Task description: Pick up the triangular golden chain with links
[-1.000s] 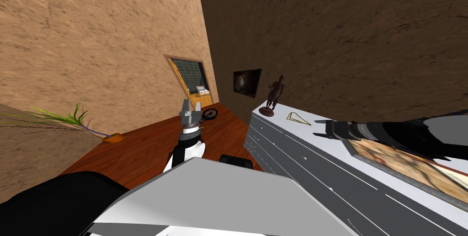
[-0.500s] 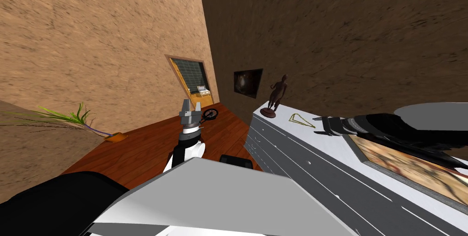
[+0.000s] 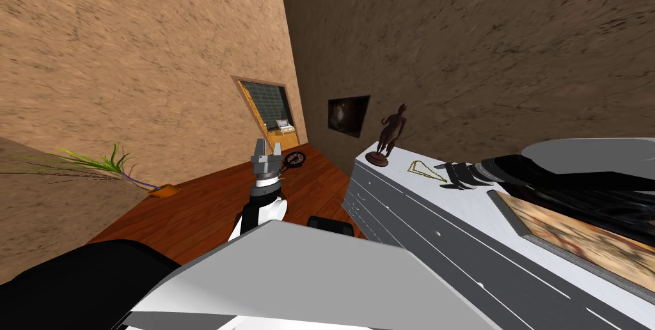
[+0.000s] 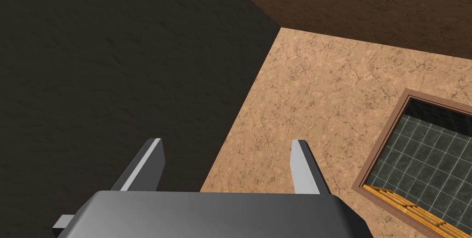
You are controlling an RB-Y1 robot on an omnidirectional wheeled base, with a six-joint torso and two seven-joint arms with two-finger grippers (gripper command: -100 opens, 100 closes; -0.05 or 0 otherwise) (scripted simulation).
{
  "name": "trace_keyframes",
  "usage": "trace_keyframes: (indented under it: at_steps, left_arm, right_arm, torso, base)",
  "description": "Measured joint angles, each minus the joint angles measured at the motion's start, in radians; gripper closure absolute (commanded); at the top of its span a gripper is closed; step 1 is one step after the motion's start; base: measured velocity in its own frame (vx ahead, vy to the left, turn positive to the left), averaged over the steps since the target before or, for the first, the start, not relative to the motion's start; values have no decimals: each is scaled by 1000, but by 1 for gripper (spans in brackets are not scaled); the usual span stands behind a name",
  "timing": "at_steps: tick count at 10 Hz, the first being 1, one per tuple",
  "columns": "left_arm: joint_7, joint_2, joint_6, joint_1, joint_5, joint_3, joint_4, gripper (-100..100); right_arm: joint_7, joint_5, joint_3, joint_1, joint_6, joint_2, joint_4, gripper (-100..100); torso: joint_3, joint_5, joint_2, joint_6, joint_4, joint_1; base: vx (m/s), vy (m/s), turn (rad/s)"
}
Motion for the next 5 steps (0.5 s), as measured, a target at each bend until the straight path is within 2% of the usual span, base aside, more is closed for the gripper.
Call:
trace_keyframes:
  at_steps: [1, 2, 3, 4, 5]
  left_arm:
    - [0, 0, 0, 0, 0, 0, 0, 0]
    - [0, 0, 0, 0, 0, 0, 0, 0]
    - [0, 0, 0, 0, 0, 0, 0, 0]
    - [0, 0, 0, 0, 0, 0, 0, 0]
    - [0, 0, 0, 0, 0, 0, 0, 0]
  right_arm:
    - [0, 0, 0, 0, 0, 0, 0, -100]
    - [-1, -4, 4, 12, 12, 9, -2, -100]
    - [-12, 6, 18, 9, 32, 28, -16, -100]
    - [-11, -4, 17, 24, 42, 29, -12, -100]
    - [6, -31, 10, 58, 49, 30, 6, -100]
  torso:
    - [0, 0, 1, 0, 0, 0]
    - [1, 0, 2, -1, 0, 0]
    - [2, 0, 3, -1, 1, -1]
    - [2, 0, 3, 1, 1, -2]
    - [2, 0, 3, 0, 1, -2]
  base:
    - [-18, -4, 242]
    - [-43, -19, 332]
    - [-33, -24, 74]
    - [-27, -13, 127]
    - [-13, -8, 37]
